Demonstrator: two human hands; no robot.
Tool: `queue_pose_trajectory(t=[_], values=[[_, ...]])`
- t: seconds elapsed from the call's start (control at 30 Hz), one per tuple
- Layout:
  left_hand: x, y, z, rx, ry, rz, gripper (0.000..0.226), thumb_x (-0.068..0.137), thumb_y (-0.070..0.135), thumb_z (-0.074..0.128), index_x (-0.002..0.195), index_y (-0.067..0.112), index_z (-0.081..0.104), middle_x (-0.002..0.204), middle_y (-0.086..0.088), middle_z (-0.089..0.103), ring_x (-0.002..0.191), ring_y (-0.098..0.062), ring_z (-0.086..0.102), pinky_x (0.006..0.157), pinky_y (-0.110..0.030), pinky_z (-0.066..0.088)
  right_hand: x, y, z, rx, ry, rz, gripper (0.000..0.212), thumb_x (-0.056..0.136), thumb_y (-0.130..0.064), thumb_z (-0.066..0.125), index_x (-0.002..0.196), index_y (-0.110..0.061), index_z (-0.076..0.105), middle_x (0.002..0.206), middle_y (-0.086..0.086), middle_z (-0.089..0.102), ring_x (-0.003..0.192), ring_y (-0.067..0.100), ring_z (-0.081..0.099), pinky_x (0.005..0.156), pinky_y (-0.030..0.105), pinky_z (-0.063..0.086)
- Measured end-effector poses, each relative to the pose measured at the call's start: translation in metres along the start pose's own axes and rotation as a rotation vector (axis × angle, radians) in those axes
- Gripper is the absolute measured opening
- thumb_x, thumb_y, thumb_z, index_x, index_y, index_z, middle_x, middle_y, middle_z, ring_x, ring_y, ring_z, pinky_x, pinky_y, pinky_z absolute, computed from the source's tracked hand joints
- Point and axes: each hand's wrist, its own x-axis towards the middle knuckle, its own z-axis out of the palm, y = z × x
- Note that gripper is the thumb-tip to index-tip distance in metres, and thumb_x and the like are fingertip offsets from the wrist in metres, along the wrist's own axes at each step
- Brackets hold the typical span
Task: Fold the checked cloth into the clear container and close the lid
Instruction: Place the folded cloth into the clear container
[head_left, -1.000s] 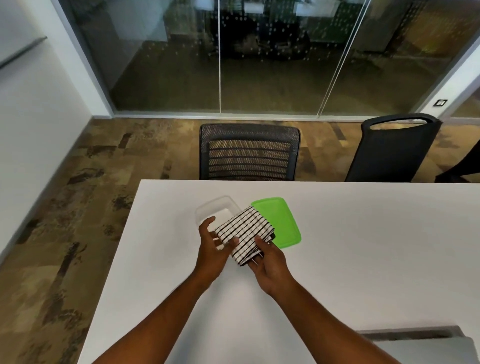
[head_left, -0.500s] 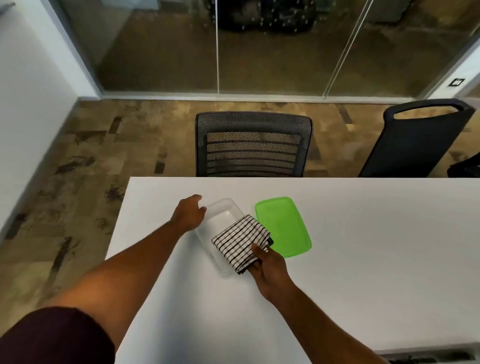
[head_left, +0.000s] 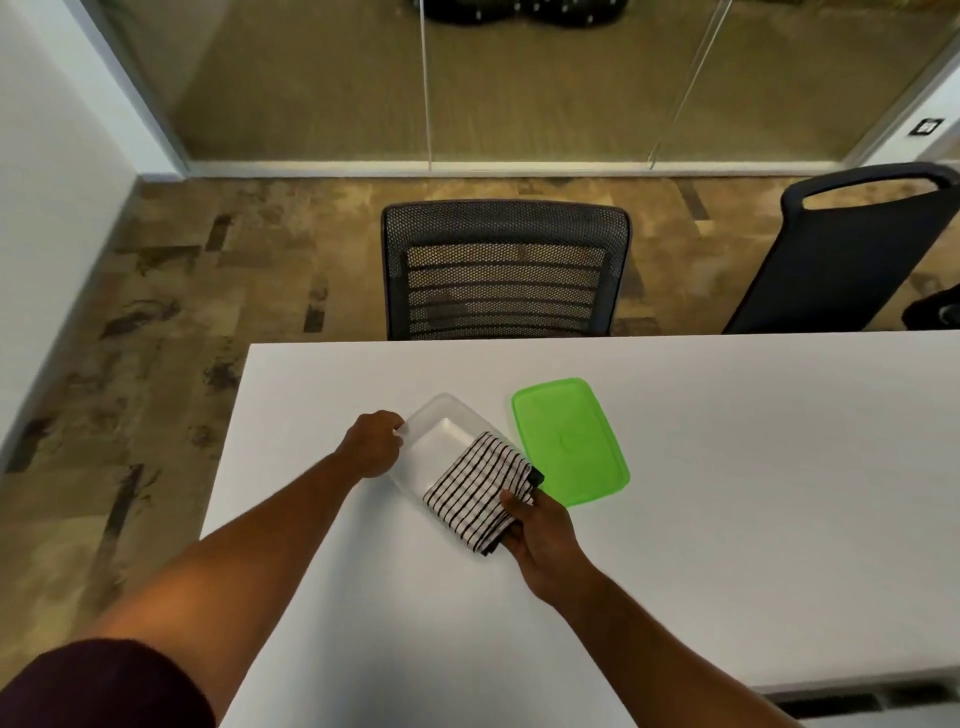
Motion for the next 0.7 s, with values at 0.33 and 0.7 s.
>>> queue_pose_trajectory(t=[0.33,0.7], values=[[-0.140,-0.033,0.064,-0.407,0.110,-0.143,0.021,0.094,0.015,0.058,0.112,0.012,0.068,0.115,-0.011,0.070,0.101,-0.035,0.069,0.084,-0.051,0.059,-0.046,0.008,-0.027,-0.322,-0.098,0.023,0.023,0.098,-0.003,0.059,0.118,-0.012,0.067,0.109,0.009,0.077,0.097,0.025,0.073,0.079,0.040,0.061],[-0.265,-0.015,0.123,-0.578,0.099,-0.259,0.016,0.093,0.009,0.062,0.109,0.011,0.064,0.094,-0.003,0.064,0.083,-0.029,0.071,0.077,-0.047,0.063,-0.088,0.051,-0.079,-0.675,-0.025,0.114,0.023,0.102,-0.010,0.053,0.123,-0.013,0.062,0.118,0.011,0.071,0.106,0.028,0.069,0.079,0.039,0.060]])
